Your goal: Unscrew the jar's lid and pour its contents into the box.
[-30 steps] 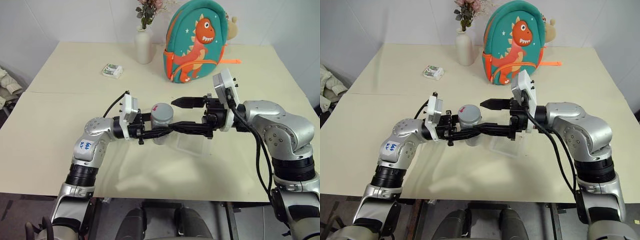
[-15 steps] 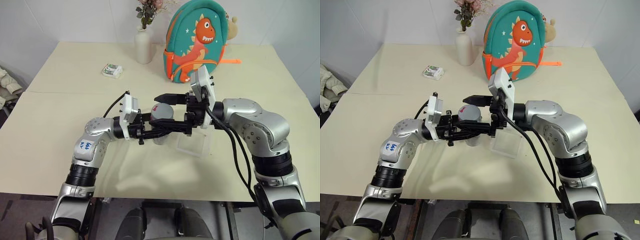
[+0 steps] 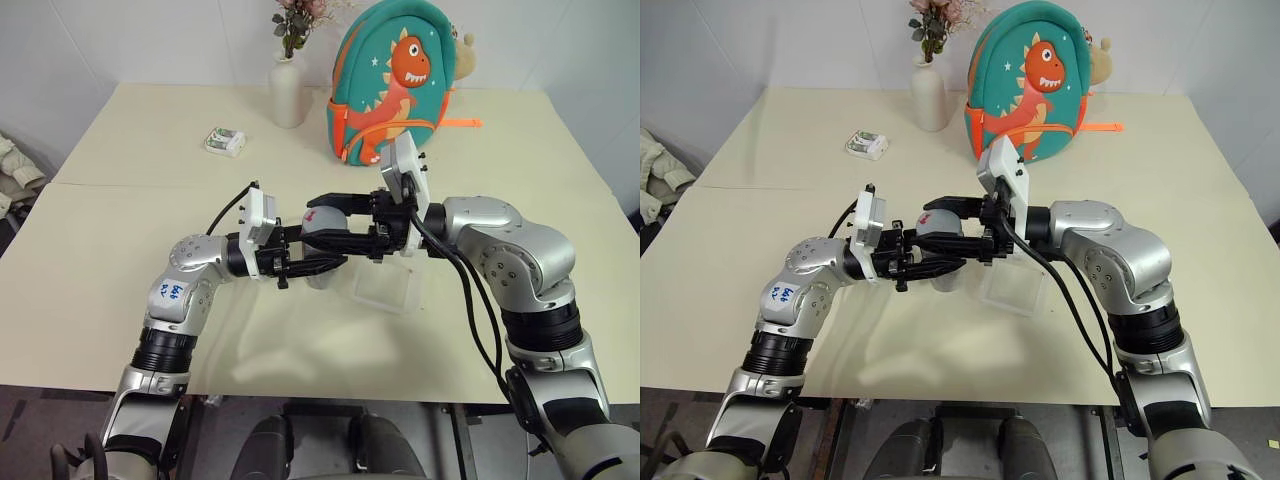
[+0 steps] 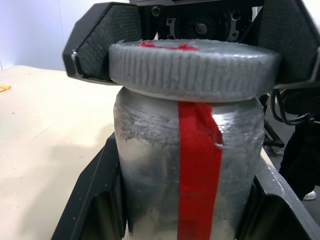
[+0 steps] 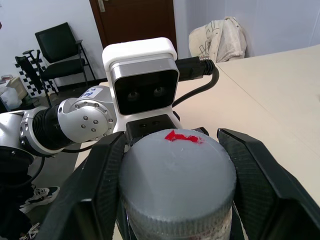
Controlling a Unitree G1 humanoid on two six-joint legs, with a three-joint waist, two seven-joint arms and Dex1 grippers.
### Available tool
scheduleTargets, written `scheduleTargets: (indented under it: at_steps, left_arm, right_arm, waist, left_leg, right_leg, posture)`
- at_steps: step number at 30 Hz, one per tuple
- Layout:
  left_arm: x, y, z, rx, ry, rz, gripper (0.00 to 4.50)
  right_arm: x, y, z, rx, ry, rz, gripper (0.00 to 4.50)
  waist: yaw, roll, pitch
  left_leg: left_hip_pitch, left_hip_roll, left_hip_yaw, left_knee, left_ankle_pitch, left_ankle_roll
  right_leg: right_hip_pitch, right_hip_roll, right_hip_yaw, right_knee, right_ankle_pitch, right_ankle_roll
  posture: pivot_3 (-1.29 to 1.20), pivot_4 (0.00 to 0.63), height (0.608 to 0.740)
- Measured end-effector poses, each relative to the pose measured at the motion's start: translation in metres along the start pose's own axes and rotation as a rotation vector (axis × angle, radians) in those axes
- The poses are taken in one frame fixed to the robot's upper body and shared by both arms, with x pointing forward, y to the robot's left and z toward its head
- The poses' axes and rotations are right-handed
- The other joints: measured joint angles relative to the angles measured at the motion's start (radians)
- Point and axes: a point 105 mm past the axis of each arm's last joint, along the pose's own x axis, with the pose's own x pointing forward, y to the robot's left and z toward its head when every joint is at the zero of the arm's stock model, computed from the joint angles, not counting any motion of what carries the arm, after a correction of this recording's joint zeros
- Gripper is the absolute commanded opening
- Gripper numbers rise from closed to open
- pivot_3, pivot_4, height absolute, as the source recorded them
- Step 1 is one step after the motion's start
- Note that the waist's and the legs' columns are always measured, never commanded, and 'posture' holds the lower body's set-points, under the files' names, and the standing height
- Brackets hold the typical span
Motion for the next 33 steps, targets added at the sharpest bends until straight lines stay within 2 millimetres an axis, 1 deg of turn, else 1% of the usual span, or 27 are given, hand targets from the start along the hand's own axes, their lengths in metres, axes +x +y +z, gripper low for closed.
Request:
scheduleTargets:
  at_steps: [3,7,8,10,12,13,16,18,21,23,25,29,33]
  left_arm:
    - [0.000,0.000,0.000,0.000,0.000,0.003,2.08]
    - [-0.001,0.000,0.003,0.006,-0.017,0.002,2.08]
    - [-0.001,-0.001,0.005,0.011,-0.023,-0.003,2.08]
    - [-0.001,-0.001,0.005,0.007,-0.021,-0.003,2.08]
    - [-0.001,0.000,0.004,0.004,-0.020,0.000,2.08]
    - [-0.001,0.000,0.004,0.005,-0.020,0.001,2.08]
    - [-0.001,0.000,0.004,0.004,-0.020,0.001,2.08]
    - [-0.001,0.000,0.004,0.004,-0.019,0.003,2.08]
    - [-0.004,0.003,0.005,0.006,-0.015,0.023,2.08]
    - [-0.009,0.006,0.006,0.013,-0.008,0.050,2.08]
    - [-0.015,0.010,0.009,0.022,-0.005,0.076,2.08]
    - [-0.016,0.011,0.008,0.020,-0.003,0.083,2.08]
    - [-0.017,0.011,0.008,0.018,-0.002,0.082,2.08]
  right_arm:
    - [0.000,0.000,0.000,0.010,-0.006,0.000,2.92]
    - [0.001,0.001,0.004,0.107,-0.061,0.010,2.92]
    - [0.000,0.002,0.009,0.146,-0.095,0.017,2.92]
    - [0.000,0.007,0.026,0.171,-0.166,0.063,2.92]
    - [-0.001,0.014,0.043,0.145,-0.213,0.101,2.92]
    - [-0.002,0.015,0.048,0.126,-0.223,0.104,2.92]
    - [-0.003,0.012,0.049,0.092,-0.222,0.064,2.92]
    - [-0.011,0.000,0.047,0.027,-0.221,-0.035,2.92]
    - [-0.041,-0.029,0.034,-0.086,-0.174,-0.258,2.92]
    - [-0.073,-0.050,0.017,-0.128,-0.123,-0.423,2.92]
    - [-0.107,-0.068,-0.004,-0.125,-0.079,-0.584,2.92]
    - [-0.159,-0.081,-0.042,-0.151,-0.008,-0.811,2.92]
    - [-0.214,-0.091,-0.077,-0.104,0.025,-1.053,2.92]
  waist:
    - [0.000,0.000,0.000]
    - [-0.001,0.000,0.000]
    - [0.000,0.000,0.000]
    - [-0.001,0.000,0.000]
    - [-0.001,0.000,0.000]
    - [0.000,0.000,0.000]
    - [0.000,0.000,0.000]
    - [0.001,0.000,0.000]
    - [0.005,0.000,0.000]
    - [0.005,0.000,0.000]
    - [0.004,0.000,0.000]
    - [0.000,0.000,0.000]
    - [0.000,0.000,0.000]
  left_leg:
    - [0.000,0.000,0.000,0.000,0.000,0.000]
    - [0.000,0.000,0.000,0.000,0.000,0.000]
    - [0.000,0.000,0.000,0.000,0.000,0.000]
    - [0.000,0.000,0.000,0.000,0.000,0.000]
    - [0.000,0.000,-0.001,0.000,0.000,0.000]
    - [0.000,0.000,-0.001,-0.001,0.000,0.000]
    - [0.000,0.000,-0.001,0.000,0.000,0.000]
    - [0.000,0.000,0.000,-0.001,0.000,0.000]
    - [-0.001,-0.001,0.000,0.000,0.000,0.000]
    - [-0.001,-0.001,0.000,0.000,0.000,0.001]
    - [-0.001,-0.001,0.001,-0.001,0.000,0.001]
    - [0.000,0.000,0.004,-0.001,0.000,0.001]
    - [0.001,0.000,0.005,0.000,0.001,0.001]
  right_leg:
    - [0.000,0.000,0.000,0.000,0.000,0.000]
    - [0.000,0.000,0.000,0.000,0.000,0.000]
    - [0.000,0.000,0.001,0.000,0.000,0.000]
    - [0.000,0.000,0.001,0.000,0.000,0.000]
    - [0.000,-0.001,0.001,0.000,0.000,0.000]
    - [0.000,-0.001,0.001,0.000,0.000,0.000]
    - [0.000,-0.001,0.001,-0.001,0.000,0.000]
    - [0.000,-0.001,0.001,-0.001,0.000,0.000]
    - [0.000,-0.001,0.001,-0.002,0.000,0.000]
    - [0.000,-0.001,0.000,-0.002,0.000,0.000]
    - [0.000,-0.001,0.000,-0.002,0.000,0.000]
    - [-0.001,0.001,0.000,-0.001,0.000,0.000]
    - [0.000,0.001,0.000,0.001,0.000,0.001]
  posture:
    - [0.00,0.150,0.740]
    - [0.00,0.150,0.740]
    - [0.00,0.150,0.740]
    - [0.00,0.150,0.740]
    - [0.00,0.150,0.740]
    - [0.00,0.150,0.740]
    - [0.00,0.150,0.740]
    - [0.00,0.150,0.740]
    - [0.00,0.150,0.740]
    - [0.00,0.150,0.740]
    - [0.00,0.150,0.740]
    - [0.00,0.150,0.740]
    - [0.00,0.150,0.740]
